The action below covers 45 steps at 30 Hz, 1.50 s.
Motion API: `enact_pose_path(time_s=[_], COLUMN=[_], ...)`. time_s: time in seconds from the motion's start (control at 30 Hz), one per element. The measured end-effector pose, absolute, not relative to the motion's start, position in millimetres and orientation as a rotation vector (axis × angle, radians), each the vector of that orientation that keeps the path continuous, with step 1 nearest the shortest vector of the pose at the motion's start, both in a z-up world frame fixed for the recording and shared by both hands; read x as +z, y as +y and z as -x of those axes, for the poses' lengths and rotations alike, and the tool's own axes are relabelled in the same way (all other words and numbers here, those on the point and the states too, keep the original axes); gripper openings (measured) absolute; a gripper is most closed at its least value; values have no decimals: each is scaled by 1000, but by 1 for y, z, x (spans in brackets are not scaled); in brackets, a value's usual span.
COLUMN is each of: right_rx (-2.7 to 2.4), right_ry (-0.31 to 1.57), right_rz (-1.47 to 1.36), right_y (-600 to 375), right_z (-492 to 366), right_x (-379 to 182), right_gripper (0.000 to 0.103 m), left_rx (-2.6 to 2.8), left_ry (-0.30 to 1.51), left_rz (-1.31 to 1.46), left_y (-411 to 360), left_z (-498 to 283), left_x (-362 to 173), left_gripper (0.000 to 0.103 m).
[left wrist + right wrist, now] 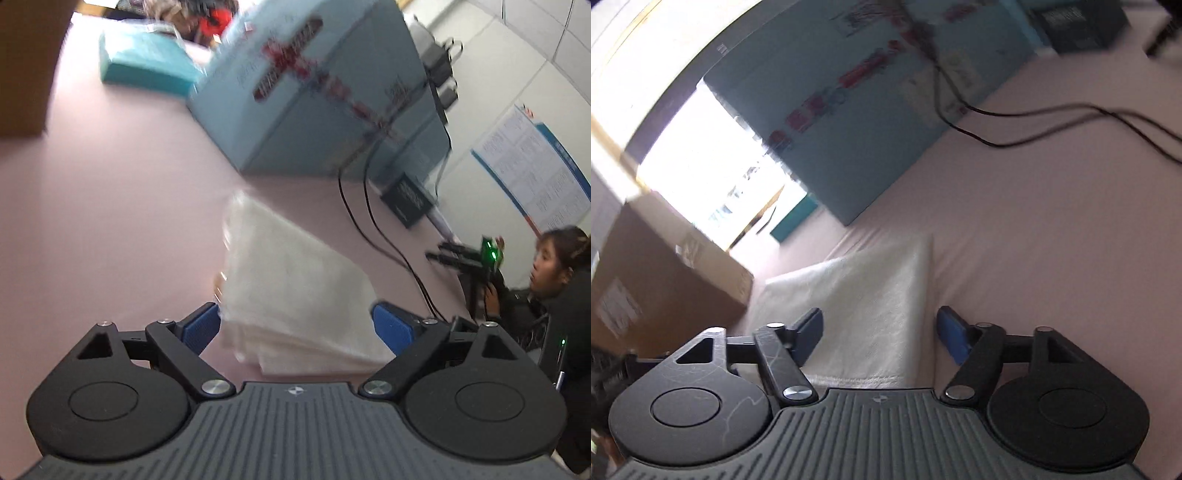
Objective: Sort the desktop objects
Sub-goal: 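Grasp the white tissue with the right gripper and lift it, then carry the white tissue into the white ribbed box and release it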
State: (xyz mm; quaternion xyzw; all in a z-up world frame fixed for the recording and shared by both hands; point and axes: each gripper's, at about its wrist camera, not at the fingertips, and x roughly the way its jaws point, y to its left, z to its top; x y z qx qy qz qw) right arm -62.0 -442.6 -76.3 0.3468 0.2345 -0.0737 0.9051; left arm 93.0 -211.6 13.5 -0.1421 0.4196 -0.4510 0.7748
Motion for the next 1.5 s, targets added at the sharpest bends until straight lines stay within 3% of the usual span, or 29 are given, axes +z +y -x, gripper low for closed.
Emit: enact_pose_path(time_s=[0.1,0.17,0.23,0.27,0.33,0.43,0.7,0.93,1.23,1.5], right_rx=[-147,-153,-174,-182,-178,-154,-70,43,284,465], right_ry=[486,474,469,469,473,471,288,136,80,164], right_rz=[-676,-696,-724,-741,-784,-813,-666,-504,-383,-271], right_y=[-437,-439,-444,-446,-451,-454,-429,-377,-270,-140], right_z=[60,62,63,64,64,62,83,98,69,15], right_x=[-77,-80,-83,-85,-89,-92,-64,-6,54,59], right_gripper=[77,69,42,36,13,8,5,4,4,4], left_rx=[-968,-958,-946,-942,-934,-939,-897,-831,-694,-514], left_ry=[939,920,911,908,902,881,758,517,282,324], left_rz=[304,280,278,281,287,287,271,243,224,279], left_y=[-218,-219,-218,-218,-216,-213,-200,-155,-16,111], left_z=[-91,-88,-87,-87,-86,-84,-67,-25,33,46], left_x=[6,8,7,6,5,7,28,92,152,134], left_gripper=[67,55,46,44,33,21,13,11,11,11])
